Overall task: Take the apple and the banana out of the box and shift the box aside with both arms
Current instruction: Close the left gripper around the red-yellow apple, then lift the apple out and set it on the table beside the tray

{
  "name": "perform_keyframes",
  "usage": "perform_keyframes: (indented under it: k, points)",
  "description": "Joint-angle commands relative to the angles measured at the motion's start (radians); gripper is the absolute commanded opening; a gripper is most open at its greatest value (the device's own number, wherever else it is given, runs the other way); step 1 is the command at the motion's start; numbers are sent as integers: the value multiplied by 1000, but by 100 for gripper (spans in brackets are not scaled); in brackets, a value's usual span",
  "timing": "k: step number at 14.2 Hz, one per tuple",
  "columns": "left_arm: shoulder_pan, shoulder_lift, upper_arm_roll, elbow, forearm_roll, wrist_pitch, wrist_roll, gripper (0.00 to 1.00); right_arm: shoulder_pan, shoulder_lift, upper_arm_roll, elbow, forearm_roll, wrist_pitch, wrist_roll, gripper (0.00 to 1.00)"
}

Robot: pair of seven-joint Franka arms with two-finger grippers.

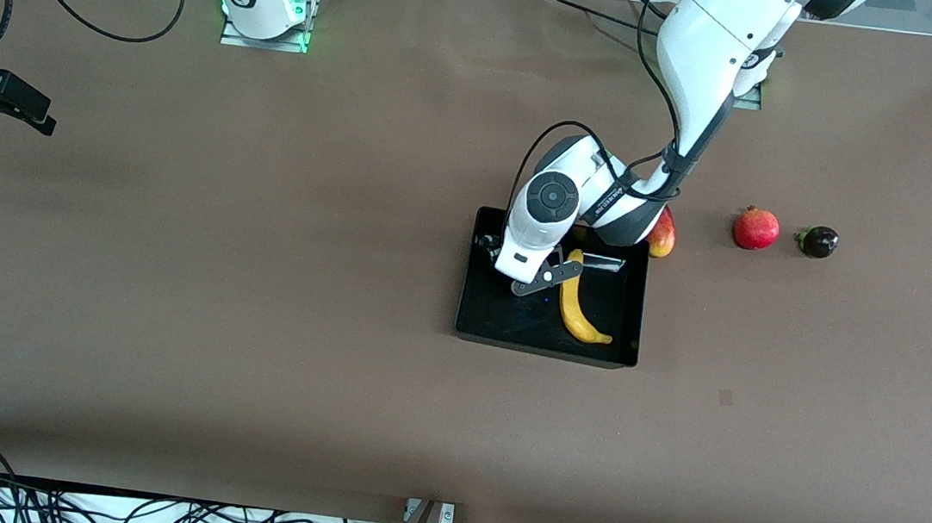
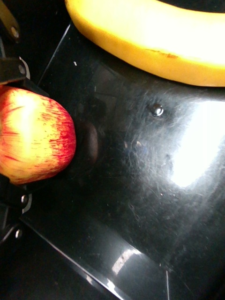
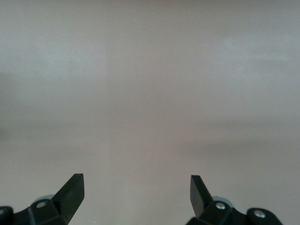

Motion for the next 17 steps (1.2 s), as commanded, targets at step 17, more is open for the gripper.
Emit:
perform_keyframes:
  k: [17]
  points:
    - [619, -96, 8, -9, 81, -179, 940, 0, 1, -6, 17, -8, -7, -49, -14, 100]
